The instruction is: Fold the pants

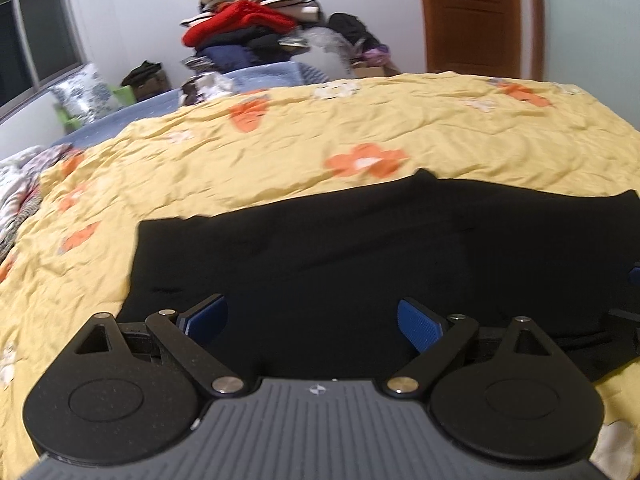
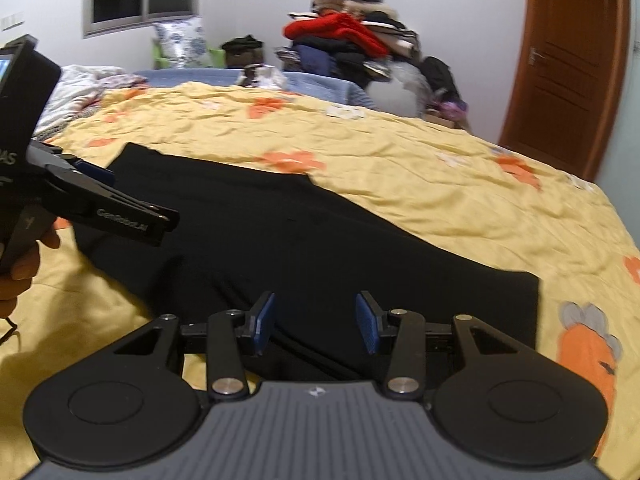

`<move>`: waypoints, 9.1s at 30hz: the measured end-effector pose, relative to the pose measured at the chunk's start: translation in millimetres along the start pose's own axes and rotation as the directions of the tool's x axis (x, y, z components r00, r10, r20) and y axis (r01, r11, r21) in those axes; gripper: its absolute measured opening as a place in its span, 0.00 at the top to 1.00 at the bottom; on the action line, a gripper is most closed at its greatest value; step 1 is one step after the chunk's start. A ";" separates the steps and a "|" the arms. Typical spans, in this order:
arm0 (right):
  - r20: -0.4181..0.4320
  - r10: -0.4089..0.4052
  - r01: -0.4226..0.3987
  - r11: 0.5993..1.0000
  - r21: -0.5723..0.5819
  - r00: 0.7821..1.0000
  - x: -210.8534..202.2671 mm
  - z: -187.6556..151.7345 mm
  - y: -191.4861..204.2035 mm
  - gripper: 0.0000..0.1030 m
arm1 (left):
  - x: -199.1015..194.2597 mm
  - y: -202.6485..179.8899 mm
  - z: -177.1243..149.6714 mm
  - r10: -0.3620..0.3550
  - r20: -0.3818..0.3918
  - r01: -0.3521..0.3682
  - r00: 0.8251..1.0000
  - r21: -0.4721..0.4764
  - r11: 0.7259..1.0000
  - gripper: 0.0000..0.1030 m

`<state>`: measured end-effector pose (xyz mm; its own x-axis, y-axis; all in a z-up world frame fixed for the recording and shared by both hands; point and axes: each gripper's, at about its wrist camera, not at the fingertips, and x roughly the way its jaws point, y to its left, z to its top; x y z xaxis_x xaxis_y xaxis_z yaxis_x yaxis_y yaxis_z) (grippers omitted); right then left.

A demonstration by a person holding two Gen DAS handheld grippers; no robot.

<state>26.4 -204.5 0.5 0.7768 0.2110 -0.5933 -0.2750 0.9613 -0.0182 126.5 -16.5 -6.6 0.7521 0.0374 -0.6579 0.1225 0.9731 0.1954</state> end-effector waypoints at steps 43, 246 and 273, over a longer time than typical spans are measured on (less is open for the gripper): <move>0.090 0.063 -0.051 0.989 -0.137 0.994 23.1 33.3 138.6 0.04 | -0.7 143.8 -41.3 0.158 -0.069 -0.169 0.985 -0.232 0.958 0.04; 0.168 0.140 -0.005 0.782 -0.623 0.976 138.9 59.8 279.6 0.88 | 91.9 260.1 -33.5 -0.530 0.040 0.374 0.847 -0.753 0.542 0.01; 0.209 0.314 -0.355 0.911 0.209 0.926 107.8 96.3 84.3 0.88 | 2.9 111.6 57.4 -0.409 0.140 0.422 0.902 -0.490 0.763 0.81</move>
<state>141.5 -83.6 12.4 0.7516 0.5339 -0.3874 -0.4083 0.8378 0.3624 179.6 79.1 55.0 0.7186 -0.3958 -0.5717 0.0937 0.8698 -0.4844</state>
